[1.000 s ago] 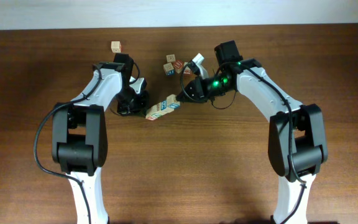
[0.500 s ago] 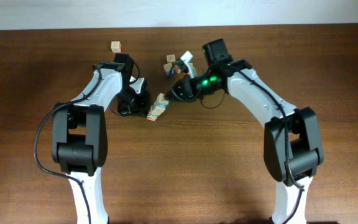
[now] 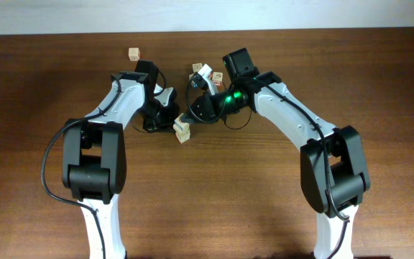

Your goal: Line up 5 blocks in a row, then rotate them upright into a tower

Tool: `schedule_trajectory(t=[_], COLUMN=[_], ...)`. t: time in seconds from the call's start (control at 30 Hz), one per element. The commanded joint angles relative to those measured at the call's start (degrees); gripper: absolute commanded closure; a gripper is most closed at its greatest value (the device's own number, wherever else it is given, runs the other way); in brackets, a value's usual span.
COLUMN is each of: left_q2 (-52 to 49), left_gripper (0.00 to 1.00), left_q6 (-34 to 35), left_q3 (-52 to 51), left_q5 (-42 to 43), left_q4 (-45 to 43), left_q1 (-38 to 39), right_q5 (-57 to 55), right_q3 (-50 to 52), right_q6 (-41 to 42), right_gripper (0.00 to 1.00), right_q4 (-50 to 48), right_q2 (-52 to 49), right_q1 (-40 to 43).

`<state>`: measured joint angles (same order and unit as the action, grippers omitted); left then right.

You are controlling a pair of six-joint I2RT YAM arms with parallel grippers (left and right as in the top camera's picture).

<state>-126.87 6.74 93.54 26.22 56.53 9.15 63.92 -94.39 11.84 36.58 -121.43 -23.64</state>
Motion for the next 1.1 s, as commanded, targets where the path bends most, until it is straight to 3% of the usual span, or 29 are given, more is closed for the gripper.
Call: schedule_trajectory(t=[0.0,0.47,0.77,1.07], left_q2=[1.22,1.22,1.22,1.22], left_gripper=[1.0,1.0,1.0,1.0], left_q6=[0.09,6.47,6.75,6.71], left_q3=[0.79,0.81,0.81,0.81], left_q5=[3.17,-19.21,-19.85,-19.87], left_q4=[0.94,-4.28,-5.07,-5.09], left_q1=[1.68,-0.66,-6.38,-7.19], right_q5=[-11.96,-14.8,-14.58,-11.78], right_q3=[2.27,2.27,2.27,1.49], right_q6=[-0.33,0.92,0.96,1.16], right_gripper=[0.96,0.96,0.96,0.96], right_q4=[0.44,-0.98,-4.11,-5.29], right_q2=[-3.54,-3.54,-3.54,-3.54], right_q1=[-0.5,-0.79,-0.76,-0.76])
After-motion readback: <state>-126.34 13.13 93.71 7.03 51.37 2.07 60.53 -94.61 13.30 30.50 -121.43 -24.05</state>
